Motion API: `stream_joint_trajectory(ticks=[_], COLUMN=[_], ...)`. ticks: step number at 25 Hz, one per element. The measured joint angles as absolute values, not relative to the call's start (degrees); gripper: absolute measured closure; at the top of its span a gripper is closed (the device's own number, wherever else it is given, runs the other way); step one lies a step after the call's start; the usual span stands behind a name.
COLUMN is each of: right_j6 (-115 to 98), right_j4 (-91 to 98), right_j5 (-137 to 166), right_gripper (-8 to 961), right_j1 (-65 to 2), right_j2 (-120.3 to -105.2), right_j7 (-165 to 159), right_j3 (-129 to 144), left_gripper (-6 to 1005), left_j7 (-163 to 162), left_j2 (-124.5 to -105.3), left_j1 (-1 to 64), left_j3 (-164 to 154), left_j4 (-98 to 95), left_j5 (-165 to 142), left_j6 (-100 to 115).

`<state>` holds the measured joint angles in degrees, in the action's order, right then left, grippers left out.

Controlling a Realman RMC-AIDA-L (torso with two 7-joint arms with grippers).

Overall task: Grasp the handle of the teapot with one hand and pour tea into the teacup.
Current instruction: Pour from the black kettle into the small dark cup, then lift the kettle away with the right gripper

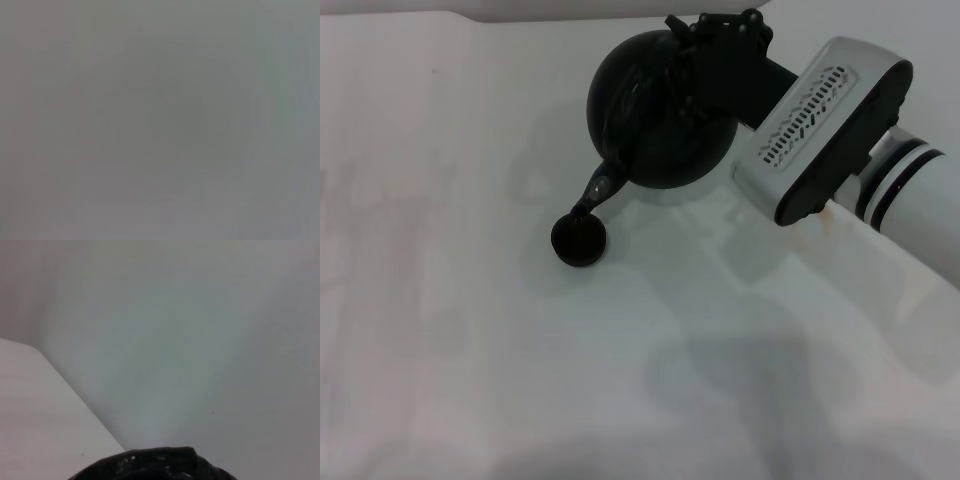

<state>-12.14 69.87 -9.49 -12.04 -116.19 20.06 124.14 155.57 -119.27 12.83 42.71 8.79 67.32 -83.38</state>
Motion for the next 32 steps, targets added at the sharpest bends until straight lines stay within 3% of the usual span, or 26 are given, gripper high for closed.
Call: stream_joint_trajectory(ticks=[32], right_j6=[-12.69], right_j4=[69.87], right_j5=[-13.11], right_gripper=[807], right_j1=[-11.42], right_j2=[-116.14], right_j7=[20.23], right_j3=[124.33], left_gripper=[111], left_j7=[155.66], left_j2=[-119.27], left_j1=[12.74], left_j3=[42.72], left_j4=[9.05], left_j5=[67.32], left_j6=[-83.41])
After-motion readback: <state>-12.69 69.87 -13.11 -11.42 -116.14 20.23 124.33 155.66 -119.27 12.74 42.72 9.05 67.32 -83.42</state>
